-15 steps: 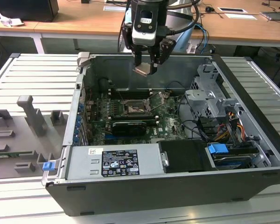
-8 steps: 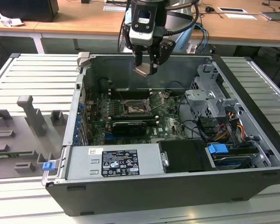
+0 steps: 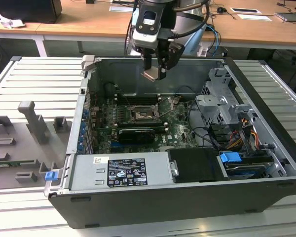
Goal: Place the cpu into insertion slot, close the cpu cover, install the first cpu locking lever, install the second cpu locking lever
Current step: 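Place the cpu into insertion slot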
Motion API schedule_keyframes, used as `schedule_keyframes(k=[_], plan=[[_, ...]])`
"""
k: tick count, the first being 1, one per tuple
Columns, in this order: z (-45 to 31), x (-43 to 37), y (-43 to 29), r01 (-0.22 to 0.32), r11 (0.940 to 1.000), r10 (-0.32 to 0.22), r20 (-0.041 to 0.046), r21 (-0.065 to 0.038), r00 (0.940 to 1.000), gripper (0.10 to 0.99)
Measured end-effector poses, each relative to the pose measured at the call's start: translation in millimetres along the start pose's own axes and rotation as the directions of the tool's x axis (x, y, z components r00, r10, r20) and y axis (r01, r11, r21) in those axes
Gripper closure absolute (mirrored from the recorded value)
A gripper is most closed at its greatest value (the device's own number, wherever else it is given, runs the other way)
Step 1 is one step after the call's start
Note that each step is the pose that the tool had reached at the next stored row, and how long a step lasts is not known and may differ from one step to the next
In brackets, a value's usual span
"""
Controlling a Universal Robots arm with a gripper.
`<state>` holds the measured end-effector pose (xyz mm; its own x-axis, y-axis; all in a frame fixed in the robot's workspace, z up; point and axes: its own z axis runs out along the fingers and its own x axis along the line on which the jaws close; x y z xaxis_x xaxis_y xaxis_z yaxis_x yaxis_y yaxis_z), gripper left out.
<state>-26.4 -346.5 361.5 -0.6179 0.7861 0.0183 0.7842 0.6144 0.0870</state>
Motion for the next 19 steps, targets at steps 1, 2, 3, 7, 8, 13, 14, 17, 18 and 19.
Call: schedule_keyframes(k=[1, 2, 3, 7, 8, 13, 14, 17, 18, 19], plan=[[0.1, 0.0, 0.0, -0.007, 1.0000, 0.007, 0.0006, 0.000, 1.0000, 0.557], [0.1, 0.0, 0.0, -0.012, 0.9999, 0.012, 0.0011, 0.000, 0.9999, 0.557], [0.2, 0.0, 0.0, -0.026, 0.9997, 0.026, 0.0023, 0.000, 0.9997, 0.557], [0.6, 0.0, -0.1, -0.056, 0.9984, 0.056, 0.0049, -0.001, 0.9984, 0.557], [0.7, 0.0, -0.1, -0.068, 0.9977, 0.068, 0.0059, -0.001, 0.9977, 0.557], [2.1, 0.0, -0.2, -0.143, 0.9897, 0.143, 0.0124, -0.004, 0.9896, 0.557], [2.4, 0.0, -0.2, -0.162, 0.9869, 0.162, 0.0138, -0.004, 0.9868, 0.557], [4.3, -0.1, -0.4, -0.247, 0.9691, 0.247, 0.0210, -0.007, 0.9689, 0.557], [4.8, -0.1, -0.4, -0.272, 0.9622, 0.272, 0.0232, -0.008, 0.9619, 0.557], [5.2, -0.1, -0.5, -0.290, 0.9569, 0.290, 0.0246, -0.009, 0.9566, 0.557]])
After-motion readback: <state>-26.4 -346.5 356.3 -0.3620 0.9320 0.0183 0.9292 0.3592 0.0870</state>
